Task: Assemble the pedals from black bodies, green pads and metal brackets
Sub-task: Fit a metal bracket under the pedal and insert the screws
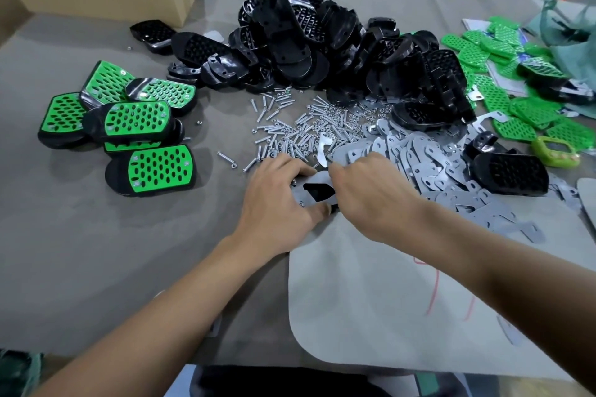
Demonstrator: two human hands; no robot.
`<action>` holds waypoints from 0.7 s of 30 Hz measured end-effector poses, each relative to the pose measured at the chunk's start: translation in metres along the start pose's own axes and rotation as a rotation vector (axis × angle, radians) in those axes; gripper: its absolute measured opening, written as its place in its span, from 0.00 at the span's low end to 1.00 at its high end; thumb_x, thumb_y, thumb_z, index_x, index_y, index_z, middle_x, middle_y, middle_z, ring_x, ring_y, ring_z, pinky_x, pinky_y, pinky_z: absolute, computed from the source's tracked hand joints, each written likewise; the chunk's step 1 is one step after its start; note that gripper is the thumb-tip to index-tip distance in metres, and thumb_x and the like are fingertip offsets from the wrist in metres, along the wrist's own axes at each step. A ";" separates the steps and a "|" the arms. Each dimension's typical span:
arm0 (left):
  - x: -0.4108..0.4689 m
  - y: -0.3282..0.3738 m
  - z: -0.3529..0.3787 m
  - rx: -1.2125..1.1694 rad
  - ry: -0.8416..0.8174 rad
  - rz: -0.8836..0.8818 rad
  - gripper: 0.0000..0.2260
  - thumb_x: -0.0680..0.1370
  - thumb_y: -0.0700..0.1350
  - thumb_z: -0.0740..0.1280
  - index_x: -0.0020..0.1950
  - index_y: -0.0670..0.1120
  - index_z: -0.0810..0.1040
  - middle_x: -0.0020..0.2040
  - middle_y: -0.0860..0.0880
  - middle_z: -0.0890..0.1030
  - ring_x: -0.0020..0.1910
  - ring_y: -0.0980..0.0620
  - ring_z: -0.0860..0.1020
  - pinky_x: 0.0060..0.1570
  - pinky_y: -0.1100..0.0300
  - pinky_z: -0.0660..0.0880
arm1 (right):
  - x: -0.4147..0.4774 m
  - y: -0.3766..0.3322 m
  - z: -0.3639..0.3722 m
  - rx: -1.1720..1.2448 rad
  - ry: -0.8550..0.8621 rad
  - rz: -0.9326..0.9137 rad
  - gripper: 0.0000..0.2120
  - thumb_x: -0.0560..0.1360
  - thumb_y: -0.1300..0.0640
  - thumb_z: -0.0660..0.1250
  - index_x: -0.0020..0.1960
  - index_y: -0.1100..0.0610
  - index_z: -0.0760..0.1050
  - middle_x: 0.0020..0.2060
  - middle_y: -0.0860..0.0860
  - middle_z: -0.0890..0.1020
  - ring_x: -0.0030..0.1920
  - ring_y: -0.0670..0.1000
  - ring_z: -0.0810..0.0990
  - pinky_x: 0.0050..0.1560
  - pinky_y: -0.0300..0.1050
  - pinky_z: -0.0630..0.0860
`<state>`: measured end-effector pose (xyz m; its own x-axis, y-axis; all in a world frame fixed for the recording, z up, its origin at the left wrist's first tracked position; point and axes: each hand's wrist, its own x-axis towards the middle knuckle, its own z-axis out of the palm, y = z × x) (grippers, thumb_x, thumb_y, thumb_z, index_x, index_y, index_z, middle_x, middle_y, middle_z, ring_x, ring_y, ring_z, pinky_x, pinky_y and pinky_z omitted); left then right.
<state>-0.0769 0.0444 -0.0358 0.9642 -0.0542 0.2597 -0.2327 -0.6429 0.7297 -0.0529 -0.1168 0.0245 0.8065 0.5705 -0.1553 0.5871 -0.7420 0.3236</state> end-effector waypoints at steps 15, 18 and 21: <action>0.000 0.003 -0.001 0.000 -0.005 -0.007 0.23 0.62 0.58 0.76 0.52 0.47 0.82 0.49 0.54 0.79 0.51 0.52 0.73 0.53 0.58 0.69 | 0.002 0.013 -0.005 -0.029 -0.061 -0.031 0.08 0.75 0.62 0.60 0.43 0.53 0.61 0.30 0.48 0.63 0.28 0.50 0.58 0.30 0.47 0.51; -0.001 0.003 0.000 -0.001 0.008 0.005 0.22 0.63 0.55 0.80 0.51 0.46 0.82 0.49 0.53 0.79 0.50 0.52 0.73 0.52 0.58 0.69 | 0.004 0.006 -0.006 0.045 -0.140 0.111 0.13 0.76 0.60 0.61 0.36 0.50 0.61 0.32 0.49 0.66 0.29 0.51 0.60 0.28 0.46 0.53; -0.001 0.001 0.000 0.003 0.010 0.008 0.21 0.63 0.51 0.83 0.52 0.46 0.82 0.49 0.53 0.79 0.50 0.51 0.74 0.53 0.58 0.69 | 0.004 0.003 -0.009 0.121 -0.118 0.229 0.16 0.76 0.59 0.64 0.33 0.51 0.62 0.30 0.49 0.67 0.28 0.50 0.61 0.27 0.44 0.54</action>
<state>-0.0780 0.0440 -0.0349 0.9611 -0.0518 0.2715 -0.2398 -0.6449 0.7257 -0.0486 -0.1134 0.0332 0.9175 0.3434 -0.2007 0.3869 -0.8876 0.2502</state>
